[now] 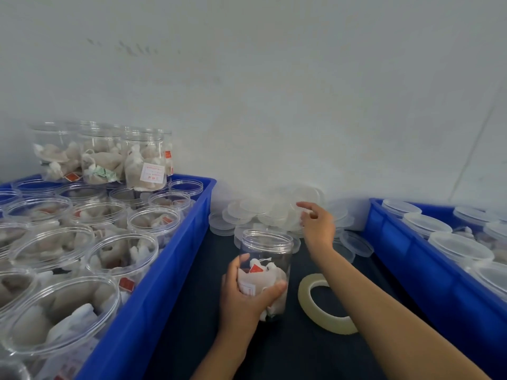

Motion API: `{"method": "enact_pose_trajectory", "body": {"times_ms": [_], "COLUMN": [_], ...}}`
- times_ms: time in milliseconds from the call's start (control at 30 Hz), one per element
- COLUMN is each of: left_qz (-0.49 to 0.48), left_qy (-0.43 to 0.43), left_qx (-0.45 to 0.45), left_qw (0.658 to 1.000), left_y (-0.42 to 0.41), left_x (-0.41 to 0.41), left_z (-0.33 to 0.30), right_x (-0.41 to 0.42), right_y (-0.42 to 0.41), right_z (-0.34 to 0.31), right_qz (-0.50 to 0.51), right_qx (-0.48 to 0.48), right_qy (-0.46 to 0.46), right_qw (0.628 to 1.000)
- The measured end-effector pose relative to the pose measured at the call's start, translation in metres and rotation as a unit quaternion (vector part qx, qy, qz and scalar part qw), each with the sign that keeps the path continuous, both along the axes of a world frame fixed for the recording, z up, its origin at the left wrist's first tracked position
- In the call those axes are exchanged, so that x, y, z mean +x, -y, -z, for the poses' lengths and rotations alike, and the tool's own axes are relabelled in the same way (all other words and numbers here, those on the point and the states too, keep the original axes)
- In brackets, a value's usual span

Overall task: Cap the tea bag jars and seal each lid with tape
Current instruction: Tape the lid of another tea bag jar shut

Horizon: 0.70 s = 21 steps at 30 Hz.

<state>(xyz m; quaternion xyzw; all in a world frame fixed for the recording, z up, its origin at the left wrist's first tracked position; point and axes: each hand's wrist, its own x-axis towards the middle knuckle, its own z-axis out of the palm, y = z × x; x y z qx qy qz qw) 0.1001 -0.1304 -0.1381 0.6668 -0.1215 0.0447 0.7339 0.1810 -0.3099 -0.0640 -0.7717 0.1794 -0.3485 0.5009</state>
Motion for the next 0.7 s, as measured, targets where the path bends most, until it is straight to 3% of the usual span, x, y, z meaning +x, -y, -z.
{"method": "enact_pose_trajectory", "body": {"times_ms": [200,333,533,633,700], "left_qz": [0.020,0.029,0.023,0.030,0.032], "left_qy": [0.061,0.098,0.116,0.113,0.108], "left_qx": [0.077,0.127,0.149,0.146,0.142], "left_qw": [0.995,0.987,0.982,0.982,0.983], "left_y": [0.002,0.006,0.007,0.008,0.008], "left_x": [-0.011,-0.020,-0.026,-0.026,-0.025], "left_z": [-0.004,-0.006,-0.008,-0.011,-0.011], "right_x": [-0.088,-0.119,-0.128,-0.130,-0.131], "right_y": [-0.012,-0.024,-0.026,-0.023,-0.017], "right_z": [0.010,0.010,0.004,-0.004,-0.010], "right_qz": [0.005,-0.046,-0.128,-0.259,-0.346], "right_qx": [-0.047,-0.001,-0.172,-0.159,-0.132], "right_qy": [0.101,0.172,0.108,0.125,0.088], "right_qw": [0.994,0.984,0.971,0.944,0.925]}}
